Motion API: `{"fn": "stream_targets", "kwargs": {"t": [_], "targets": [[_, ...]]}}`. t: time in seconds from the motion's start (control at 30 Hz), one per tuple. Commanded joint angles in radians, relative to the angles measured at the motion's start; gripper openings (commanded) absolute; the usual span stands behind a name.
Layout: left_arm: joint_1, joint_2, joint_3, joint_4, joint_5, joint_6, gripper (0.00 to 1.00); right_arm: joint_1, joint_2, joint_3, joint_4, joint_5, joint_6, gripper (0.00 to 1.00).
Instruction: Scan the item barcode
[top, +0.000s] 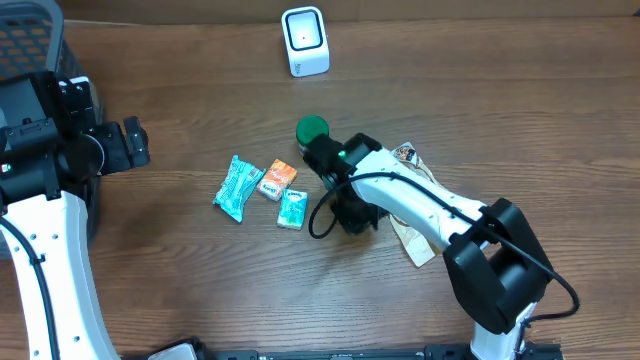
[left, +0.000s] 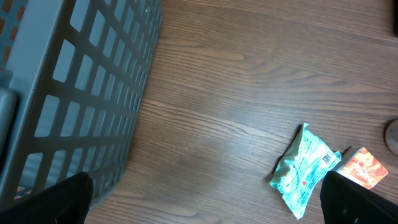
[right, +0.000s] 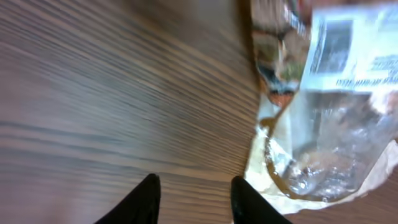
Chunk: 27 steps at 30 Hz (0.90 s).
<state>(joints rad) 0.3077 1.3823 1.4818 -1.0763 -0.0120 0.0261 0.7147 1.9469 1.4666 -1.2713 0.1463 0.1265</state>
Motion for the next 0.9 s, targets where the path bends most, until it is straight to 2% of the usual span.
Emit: {"fn": "stream_targets", "kwargs": {"t": [0.0, 0.1, 0.2, 0.33, 0.4, 0.63, 0.73, 0.87], "targets": [[-0.002, 0.003, 0.006, 0.003, 0.009, 0.011, 1.0, -0.029, -0.107, 0.1, 0.004, -0.074, -0.005, 0.48], [-0.002, 0.003, 0.006, 0.003, 0.009, 0.011, 1.0, -0.098, -0.15, 0.134, 0.011, -0.074, -0.005, 0.66], [-0.002, 0.003, 0.006, 0.003, 0.009, 0.011, 1.0, -0.206, -0.168, 0.138, 0.013, -0.073, -0.005, 0.75], [-0.002, 0.003, 0.006, 0.003, 0.009, 0.011, 0.99, -0.383, -0.166, 0.125, 0.002, -0.071, -0.032, 0.76], [-0.002, 0.003, 0.006, 0.003, 0.009, 0.011, 1.0, -0.473, -0.166, 0.102, 0.019, -0.091, -0.089, 0.76], [-0.002, 0.003, 0.006, 0.003, 0.009, 0.011, 1.0, -0.719, -0.151, 0.023, 0.098, -0.421, -0.362, 0.83], [-0.002, 0.003, 0.006, 0.003, 0.009, 0.011, 1.0, -0.803, -0.137, -0.006, 0.121, -0.491, -0.418, 0.84], [-0.002, 0.003, 0.006, 0.003, 0.009, 0.011, 1.0, -0.866, -0.109, -0.041, 0.183, -0.557, -0.424, 0.85]]}}
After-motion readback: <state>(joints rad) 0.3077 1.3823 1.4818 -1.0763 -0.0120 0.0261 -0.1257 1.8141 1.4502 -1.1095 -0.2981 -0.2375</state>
